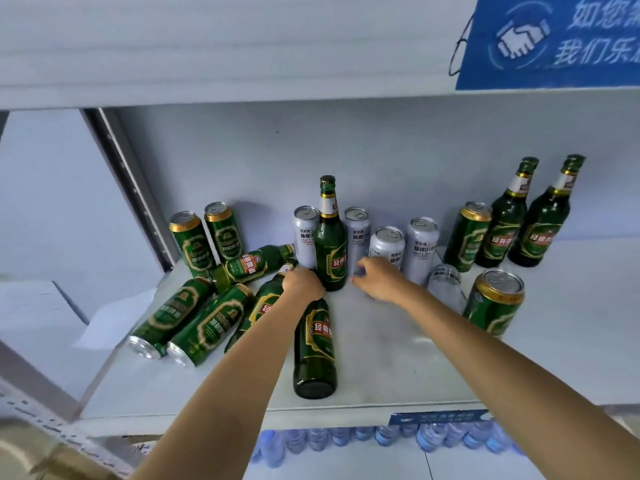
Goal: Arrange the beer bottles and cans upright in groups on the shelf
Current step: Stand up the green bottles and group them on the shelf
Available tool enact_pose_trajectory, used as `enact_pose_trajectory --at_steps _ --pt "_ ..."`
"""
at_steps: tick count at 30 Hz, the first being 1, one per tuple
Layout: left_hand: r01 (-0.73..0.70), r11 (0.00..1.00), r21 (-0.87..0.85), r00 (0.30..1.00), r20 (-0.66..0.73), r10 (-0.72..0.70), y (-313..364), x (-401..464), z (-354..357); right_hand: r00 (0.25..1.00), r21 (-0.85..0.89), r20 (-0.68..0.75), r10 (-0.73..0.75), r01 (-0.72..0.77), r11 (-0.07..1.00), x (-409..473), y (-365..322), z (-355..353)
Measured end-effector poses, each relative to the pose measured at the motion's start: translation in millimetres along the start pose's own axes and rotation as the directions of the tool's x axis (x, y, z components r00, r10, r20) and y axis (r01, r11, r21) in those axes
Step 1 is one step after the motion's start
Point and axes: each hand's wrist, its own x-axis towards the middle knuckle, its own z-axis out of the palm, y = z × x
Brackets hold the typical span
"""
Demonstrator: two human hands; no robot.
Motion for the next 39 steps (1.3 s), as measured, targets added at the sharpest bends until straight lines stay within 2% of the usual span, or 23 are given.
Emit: enact_pose_trajectory --at_steps 4,7,10,12,14,18,22,29,39 --pt "0.011 0.984 -0.178 1.000 0.000 -0.011 -10 -8 -4 0.999 0.021 -0.042 -0.010 0.011 1.000 5 -2 -2" --pt "0.003 0.922 -0.388 1.000 0.003 -0.002 -22 -16 -18 0.993 0.042 -0.118 -0.021 0.026 0.999 11 -10 -9" --pt "-0.051 0.835 -0.548 0.998 -0.053 0.026 -37 -29 -38 0.971 0.204 -0.241 0.007 0.043 0.978 27 -25 -18" --pt "-0.150 0.784 -0.602 0.986 -0.144 0.078 -49 -41 -49 0.948 0.284 -0.316 0.025 0.070 0.956 42 -34 -26" --pt "-0.248 0.746 -0.618 0.962 -0.246 0.116 -62 -54 -57 0.951 0.323 -0.308 0.039 0.065 0.944 55 -43 -31" --pt "-0.399 0.661 -0.636 0.904 -0.393 0.168 -84 -64 -59 0.981 0.414 -0.193 0.037 0.047 0.909 68 -51 -29" --pt "-0.470 0.597 -0.650 0.868 -0.465 0.176 -90 -74 -58 0.963 0.402 -0.268 -0.028 0.138 0.905 67 -47 -22" --pt "-0.506 0.599 -0.621 0.852 -0.469 0.233 -90 -81 -58 0.912 0.311 -0.407 -0.043 0.183 0.933 52 -46 -23" --pt "-0.533 0.601 -0.596 0.840 -0.458 0.290 -94 -85 -54 0.890 0.286 -0.453 -0.058 0.206 0.936 8 -40 -9"
